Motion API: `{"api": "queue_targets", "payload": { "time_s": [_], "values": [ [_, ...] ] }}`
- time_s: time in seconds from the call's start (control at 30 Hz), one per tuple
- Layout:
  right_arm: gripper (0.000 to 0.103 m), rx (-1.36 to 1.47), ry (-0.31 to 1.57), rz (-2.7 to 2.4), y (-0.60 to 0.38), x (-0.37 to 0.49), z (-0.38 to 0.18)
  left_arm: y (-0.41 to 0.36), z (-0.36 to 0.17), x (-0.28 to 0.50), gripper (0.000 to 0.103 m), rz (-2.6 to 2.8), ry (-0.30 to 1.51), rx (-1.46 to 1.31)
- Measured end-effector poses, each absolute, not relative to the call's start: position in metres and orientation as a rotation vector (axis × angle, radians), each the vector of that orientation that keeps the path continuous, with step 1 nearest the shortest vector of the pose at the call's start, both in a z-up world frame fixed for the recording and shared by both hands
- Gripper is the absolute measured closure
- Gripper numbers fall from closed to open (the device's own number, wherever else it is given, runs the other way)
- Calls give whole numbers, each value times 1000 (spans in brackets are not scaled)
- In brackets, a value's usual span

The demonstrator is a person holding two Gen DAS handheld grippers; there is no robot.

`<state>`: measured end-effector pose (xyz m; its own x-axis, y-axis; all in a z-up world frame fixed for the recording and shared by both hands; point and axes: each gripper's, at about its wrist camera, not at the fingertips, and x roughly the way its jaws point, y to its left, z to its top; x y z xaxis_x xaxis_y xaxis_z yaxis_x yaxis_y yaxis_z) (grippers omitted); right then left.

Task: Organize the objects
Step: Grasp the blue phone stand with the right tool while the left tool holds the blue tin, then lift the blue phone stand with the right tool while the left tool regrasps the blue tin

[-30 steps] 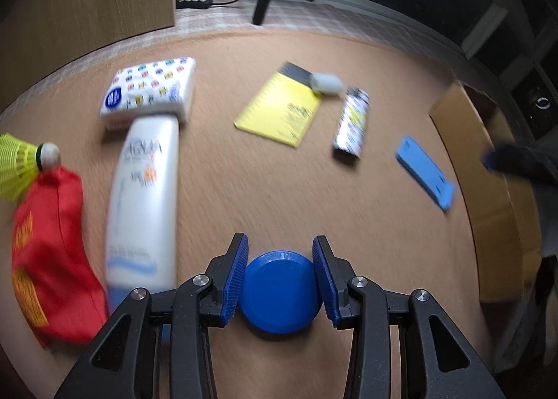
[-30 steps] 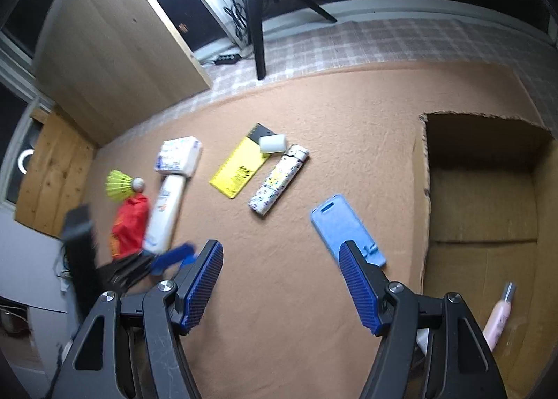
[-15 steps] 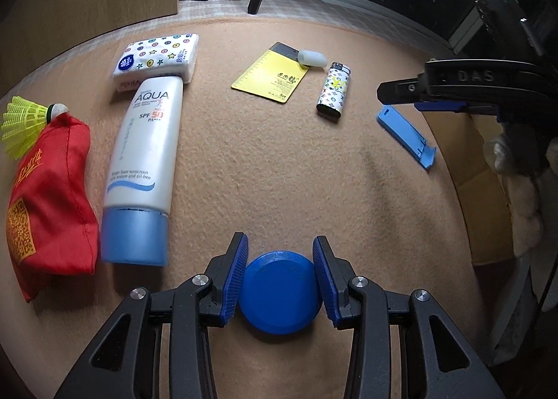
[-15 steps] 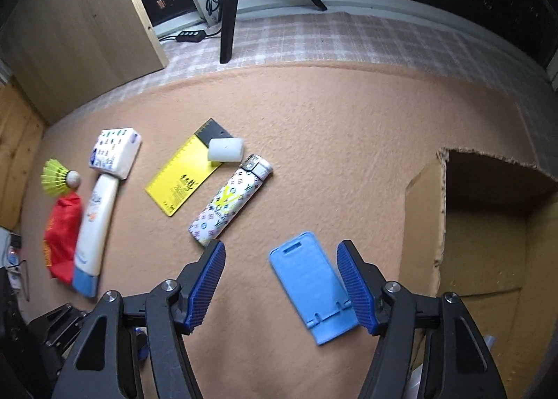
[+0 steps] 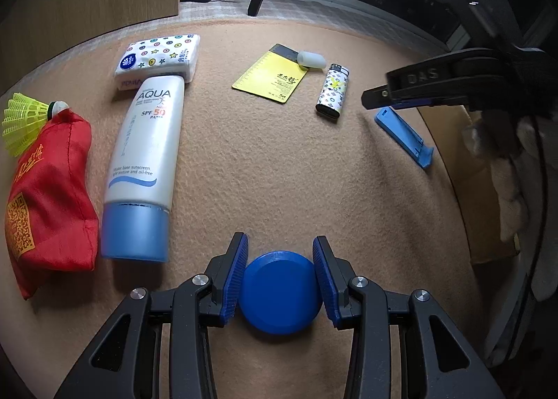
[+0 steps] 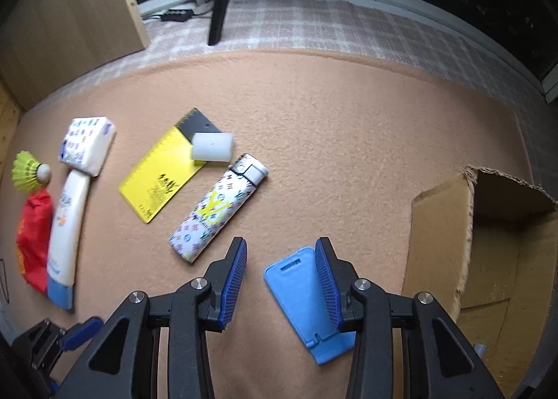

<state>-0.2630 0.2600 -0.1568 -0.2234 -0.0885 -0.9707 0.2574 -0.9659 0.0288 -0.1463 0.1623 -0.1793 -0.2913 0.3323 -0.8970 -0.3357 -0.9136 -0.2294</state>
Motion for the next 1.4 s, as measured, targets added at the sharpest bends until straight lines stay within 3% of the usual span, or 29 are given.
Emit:
{"api": "queue_targets", "payload": {
  "time_s": [0.3, 0.7, 0.97, 1.1, 1.4],
  "values": [
    [66, 1886, 183, -2273, 260, -268, -163, 157, -180, -143, 61, 2225, -15, -1535],
    [65, 1942, -139, -2057, 280, -221, -163, 156, -180, -143, 61, 2200, 11, -1523],
    [65, 1869, -57, -2268, 291, -208, -150, 156, -181, -143, 61, 2182, 34, -1529],
    [65, 1898, 86, -2322, 287, -212, -157, 156, -181, -142, 61, 2181, 44, -1530],
    [63, 1950, 95, -2293, 283, -204, -162, 144, -179, -137, 61, 2176, 13, -1538]
  ]
}}
